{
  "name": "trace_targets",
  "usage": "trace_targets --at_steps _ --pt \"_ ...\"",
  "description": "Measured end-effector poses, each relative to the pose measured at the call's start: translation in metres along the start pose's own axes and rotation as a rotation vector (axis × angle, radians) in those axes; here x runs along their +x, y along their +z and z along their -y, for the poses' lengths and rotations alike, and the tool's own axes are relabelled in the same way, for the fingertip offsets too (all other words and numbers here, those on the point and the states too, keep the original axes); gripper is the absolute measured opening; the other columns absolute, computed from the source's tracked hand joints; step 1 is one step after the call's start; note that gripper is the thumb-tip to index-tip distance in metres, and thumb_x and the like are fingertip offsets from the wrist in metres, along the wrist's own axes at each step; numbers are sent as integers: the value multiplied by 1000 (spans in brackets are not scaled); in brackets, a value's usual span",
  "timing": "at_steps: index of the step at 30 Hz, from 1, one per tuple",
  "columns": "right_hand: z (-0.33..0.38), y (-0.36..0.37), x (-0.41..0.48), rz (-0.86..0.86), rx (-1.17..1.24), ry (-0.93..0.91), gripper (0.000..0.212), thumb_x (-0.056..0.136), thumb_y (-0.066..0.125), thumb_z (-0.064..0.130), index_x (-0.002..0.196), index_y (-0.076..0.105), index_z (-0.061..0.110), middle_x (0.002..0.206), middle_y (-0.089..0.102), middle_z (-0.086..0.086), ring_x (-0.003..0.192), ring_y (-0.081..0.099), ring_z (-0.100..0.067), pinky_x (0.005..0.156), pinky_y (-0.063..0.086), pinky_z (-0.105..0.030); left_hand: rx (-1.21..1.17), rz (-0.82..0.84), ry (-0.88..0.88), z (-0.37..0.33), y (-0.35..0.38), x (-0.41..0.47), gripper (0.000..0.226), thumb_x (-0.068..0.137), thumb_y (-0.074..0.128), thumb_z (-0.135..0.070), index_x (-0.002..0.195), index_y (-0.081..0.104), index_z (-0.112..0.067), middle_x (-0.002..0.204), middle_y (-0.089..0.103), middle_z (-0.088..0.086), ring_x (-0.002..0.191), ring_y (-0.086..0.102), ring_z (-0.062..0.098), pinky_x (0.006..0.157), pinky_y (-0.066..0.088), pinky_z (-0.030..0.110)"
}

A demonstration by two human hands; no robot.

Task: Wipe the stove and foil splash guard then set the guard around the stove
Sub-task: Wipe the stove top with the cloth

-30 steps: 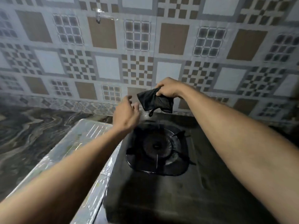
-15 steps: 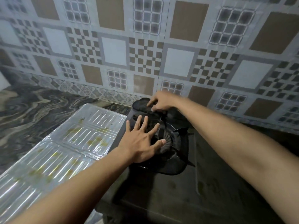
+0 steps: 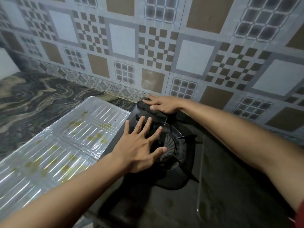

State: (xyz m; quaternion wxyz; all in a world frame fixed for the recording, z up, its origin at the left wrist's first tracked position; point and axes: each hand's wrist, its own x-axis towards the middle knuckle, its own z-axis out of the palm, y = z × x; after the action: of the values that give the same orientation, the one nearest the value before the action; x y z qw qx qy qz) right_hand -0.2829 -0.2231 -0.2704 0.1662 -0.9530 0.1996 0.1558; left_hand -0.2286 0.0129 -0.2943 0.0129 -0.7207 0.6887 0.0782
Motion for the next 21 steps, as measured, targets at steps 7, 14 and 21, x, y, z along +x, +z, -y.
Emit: trace_targets --at_steps 7,14,21 --pt "-29 4 -44 -22 85 59 53 105 42 15 154 24 21 164 3 -8 151 7 -19 110 2 -15 2 5 -21 -4 -2 1 76 89 6 -77 155 -10 -44 164 -21 6 150 -24 27 117 -10 65" --pt "-49 30 -94 -90 134 185 51 106 38 20 154 24 31 165 -1 -2 151 -4 -17 122 -1 -34 -54 -92 -53 -25 -10 29 83 89 7 -78 158 -8 -35 167 -14 10 151 -20 35 115 -13 67" --pt "-43 53 -125 -269 227 299 46 107 36 20 152 32 26 165 8 2 152 4 -17 120 8 -38 -27 -46 -79 -45 1 48 87 86 4 -80 159 -7 -32 167 -17 6 150 -22 36 107 -19 75"
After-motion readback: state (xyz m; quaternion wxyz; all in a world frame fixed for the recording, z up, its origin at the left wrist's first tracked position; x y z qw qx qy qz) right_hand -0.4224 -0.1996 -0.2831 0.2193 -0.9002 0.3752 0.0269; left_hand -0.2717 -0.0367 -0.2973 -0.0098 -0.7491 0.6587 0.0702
